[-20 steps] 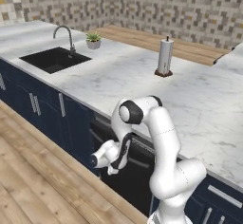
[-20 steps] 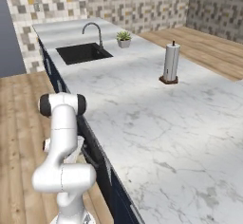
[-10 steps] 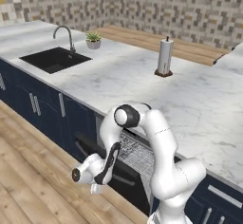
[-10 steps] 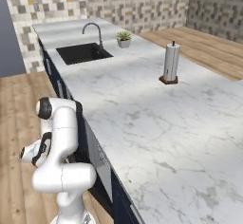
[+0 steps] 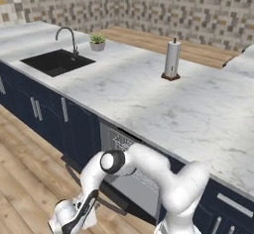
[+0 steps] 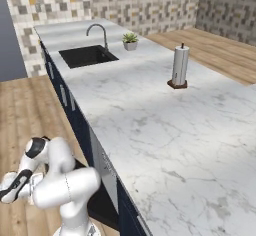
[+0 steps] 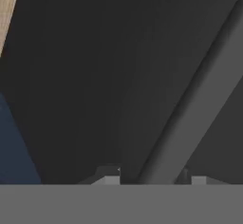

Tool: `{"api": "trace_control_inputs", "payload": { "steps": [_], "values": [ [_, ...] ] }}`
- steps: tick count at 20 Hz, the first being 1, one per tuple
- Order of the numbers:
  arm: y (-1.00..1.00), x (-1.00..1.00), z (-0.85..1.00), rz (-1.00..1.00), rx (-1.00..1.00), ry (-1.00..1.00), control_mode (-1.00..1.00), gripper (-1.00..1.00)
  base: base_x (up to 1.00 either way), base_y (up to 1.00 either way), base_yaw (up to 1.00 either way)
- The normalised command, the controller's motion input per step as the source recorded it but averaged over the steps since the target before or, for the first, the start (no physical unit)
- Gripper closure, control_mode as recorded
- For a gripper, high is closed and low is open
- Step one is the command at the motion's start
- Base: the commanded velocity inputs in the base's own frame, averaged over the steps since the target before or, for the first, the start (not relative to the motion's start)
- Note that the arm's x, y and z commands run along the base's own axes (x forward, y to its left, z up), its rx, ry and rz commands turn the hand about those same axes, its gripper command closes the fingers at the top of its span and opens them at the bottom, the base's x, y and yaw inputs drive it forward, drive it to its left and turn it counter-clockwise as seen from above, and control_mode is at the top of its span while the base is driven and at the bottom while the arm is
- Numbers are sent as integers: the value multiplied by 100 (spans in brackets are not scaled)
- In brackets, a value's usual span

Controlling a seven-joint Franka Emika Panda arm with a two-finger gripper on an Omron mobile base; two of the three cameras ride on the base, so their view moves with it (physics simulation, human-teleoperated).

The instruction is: Open the dishwasher door and pull out the top rack.

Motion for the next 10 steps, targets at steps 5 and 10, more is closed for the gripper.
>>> {"api": "trace_control_inputs", "payload": {
  "steps": [5,10],
  "values": [
    [10,-31,30,8,25,7,-100,-100,0,0,0],
    [2,-56,100,8,14,2,-100,-100,0,0,0]
  ]
}}
